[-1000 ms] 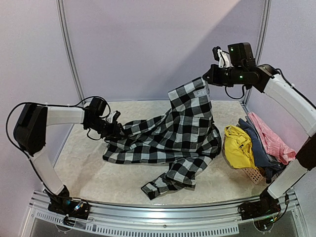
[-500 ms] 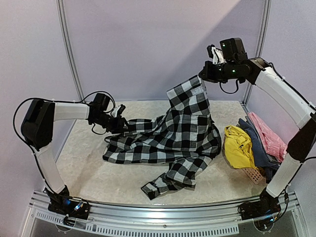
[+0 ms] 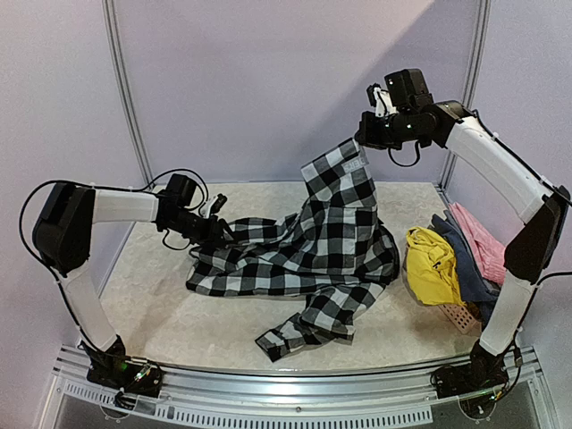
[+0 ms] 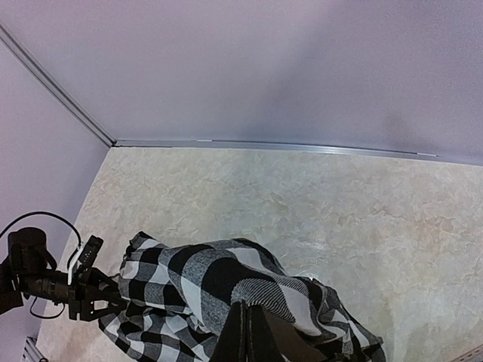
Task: Fold and stack the mixed laundry pile
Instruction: Pick up the crumpled shirt from the center of the board, then flatten out the crumpled shirt at the center of the board.
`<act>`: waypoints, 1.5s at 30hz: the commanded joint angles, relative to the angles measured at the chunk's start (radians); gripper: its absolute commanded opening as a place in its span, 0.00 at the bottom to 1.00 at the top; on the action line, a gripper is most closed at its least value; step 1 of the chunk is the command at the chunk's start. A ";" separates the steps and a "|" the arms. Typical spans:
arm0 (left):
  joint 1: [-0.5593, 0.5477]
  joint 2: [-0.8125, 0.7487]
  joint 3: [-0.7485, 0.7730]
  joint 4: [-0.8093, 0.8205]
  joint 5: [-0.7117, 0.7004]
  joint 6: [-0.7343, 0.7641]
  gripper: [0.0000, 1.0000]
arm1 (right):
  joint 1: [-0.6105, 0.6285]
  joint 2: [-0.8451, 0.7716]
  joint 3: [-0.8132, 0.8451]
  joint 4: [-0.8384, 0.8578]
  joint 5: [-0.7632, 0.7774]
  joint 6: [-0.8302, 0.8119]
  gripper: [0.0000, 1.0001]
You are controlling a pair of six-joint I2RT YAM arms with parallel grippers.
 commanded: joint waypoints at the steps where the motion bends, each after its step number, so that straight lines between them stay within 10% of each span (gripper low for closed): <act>1: -0.013 0.016 -0.029 0.053 -0.003 0.046 0.47 | -0.005 0.030 0.036 -0.017 0.015 0.007 0.00; 8: -0.020 0.041 -0.063 0.139 -0.021 0.068 0.33 | -0.016 0.064 0.057 -0.027 -0.005 0.014 0.00; 13: -0.028 0.061 -0.046 0.188 -0.003 0.032 0.00 | -0.029 0.110 0.120 -0.067 -0.014 0.020 0.00; 45: -0.055 -0.616 0.314 -0.542 -0.053 -0.301 0.00 | -0.046 -0.395 -0.041 -0.046 -0.309 -0.223 0.00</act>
